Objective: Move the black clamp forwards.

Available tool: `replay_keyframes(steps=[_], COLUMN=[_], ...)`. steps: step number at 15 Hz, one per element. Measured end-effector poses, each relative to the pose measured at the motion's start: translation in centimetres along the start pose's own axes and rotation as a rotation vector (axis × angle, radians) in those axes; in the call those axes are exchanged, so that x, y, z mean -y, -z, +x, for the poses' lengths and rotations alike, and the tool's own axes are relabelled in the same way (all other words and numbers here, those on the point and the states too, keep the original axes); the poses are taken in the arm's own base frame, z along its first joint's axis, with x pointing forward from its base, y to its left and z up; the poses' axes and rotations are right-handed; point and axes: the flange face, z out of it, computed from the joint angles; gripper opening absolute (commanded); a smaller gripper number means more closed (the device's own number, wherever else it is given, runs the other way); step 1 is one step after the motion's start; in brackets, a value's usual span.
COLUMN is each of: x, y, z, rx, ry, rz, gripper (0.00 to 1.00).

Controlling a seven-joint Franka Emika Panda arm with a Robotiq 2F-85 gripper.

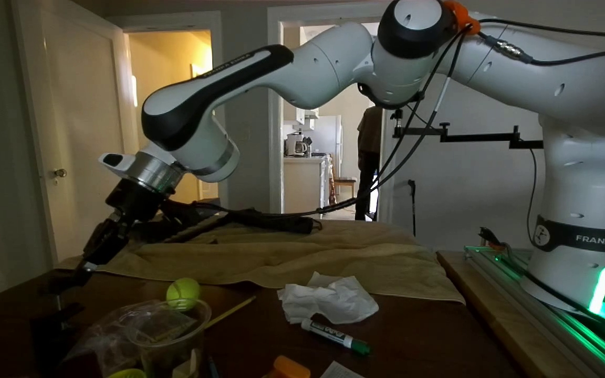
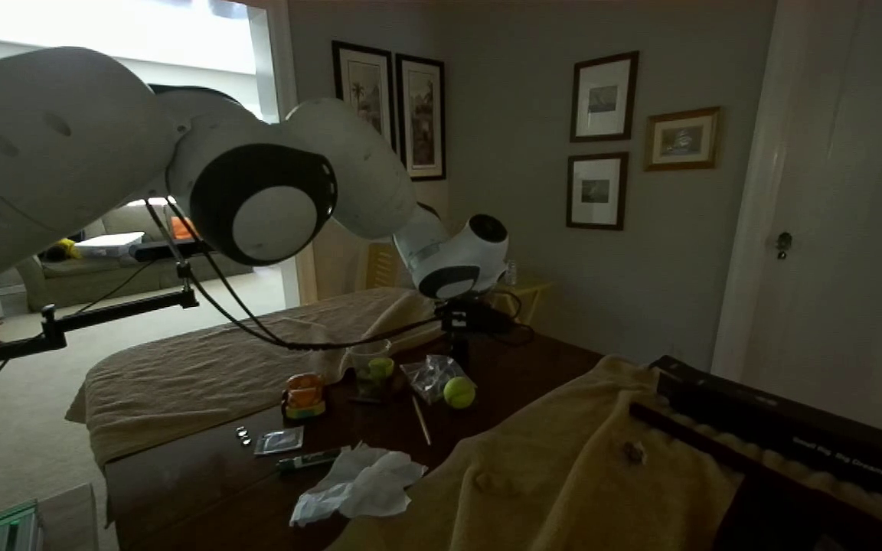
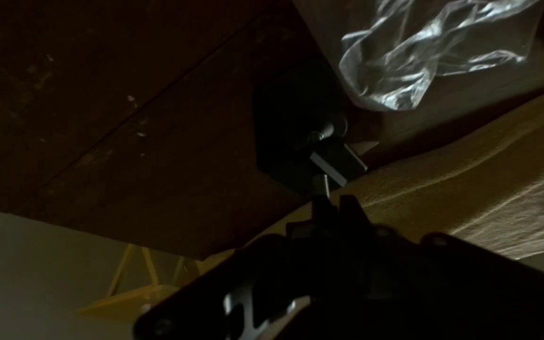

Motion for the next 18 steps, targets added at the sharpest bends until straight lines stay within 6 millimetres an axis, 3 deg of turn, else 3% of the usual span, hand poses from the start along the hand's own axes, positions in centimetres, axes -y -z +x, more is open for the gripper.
replay_keyframes(steps=[9,18], x=[-0.5,1.4], y=[2.6,2.1], z=[-2.8,-0.7], rx=[0.135,0.254], ry=[0.225,0.540], rz=[0.407,0.520], gripper=[0.02,0.02])
